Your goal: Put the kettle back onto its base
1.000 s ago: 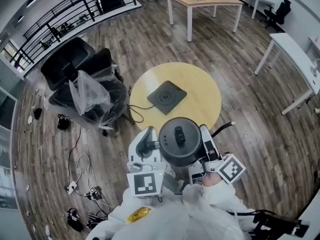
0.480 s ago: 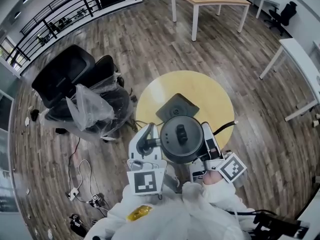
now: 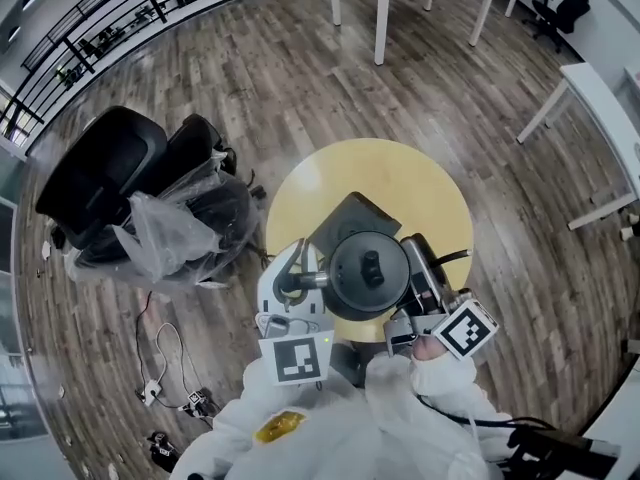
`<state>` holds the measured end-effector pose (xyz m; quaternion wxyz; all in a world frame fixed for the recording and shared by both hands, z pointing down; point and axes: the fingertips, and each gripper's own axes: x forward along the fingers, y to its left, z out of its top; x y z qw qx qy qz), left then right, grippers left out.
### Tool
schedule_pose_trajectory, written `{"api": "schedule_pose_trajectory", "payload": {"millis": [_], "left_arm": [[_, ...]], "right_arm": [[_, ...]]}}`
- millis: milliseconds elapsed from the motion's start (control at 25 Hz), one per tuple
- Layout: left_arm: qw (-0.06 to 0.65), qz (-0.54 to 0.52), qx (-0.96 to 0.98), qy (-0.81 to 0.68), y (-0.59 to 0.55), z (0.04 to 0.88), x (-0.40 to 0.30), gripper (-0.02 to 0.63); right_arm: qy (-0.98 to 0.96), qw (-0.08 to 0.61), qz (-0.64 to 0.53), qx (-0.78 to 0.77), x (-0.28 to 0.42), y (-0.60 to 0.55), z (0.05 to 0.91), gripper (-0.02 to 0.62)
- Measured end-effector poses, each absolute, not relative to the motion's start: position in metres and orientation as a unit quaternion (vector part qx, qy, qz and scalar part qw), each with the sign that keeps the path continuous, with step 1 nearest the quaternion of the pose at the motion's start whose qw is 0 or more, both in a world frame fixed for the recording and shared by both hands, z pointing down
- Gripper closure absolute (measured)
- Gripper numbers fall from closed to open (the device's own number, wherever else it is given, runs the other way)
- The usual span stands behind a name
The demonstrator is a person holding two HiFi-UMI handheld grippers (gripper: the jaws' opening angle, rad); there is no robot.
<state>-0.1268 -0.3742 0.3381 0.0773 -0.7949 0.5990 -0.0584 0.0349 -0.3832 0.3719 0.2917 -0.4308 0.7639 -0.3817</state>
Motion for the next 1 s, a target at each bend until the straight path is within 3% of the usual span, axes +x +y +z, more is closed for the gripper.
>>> {"api": "schedule_pose_trajectory", "payload": {"millis": [400,1000], "left_arm": [[0.040,-0.025,-0.781,0.622,-0.435,0.392,-0.130,0.600],[0.042,-0.056,-0.785,0.616,-0.516,0.532,-0.128,0.604]], "right_arm": [[0.777,0.249,-0.377,-0.439,0.033,-0.454,0.409,0.326],[0.778,0.234,-0.391,-0.432,0.029,-0.542,0.547,0.342]]}}
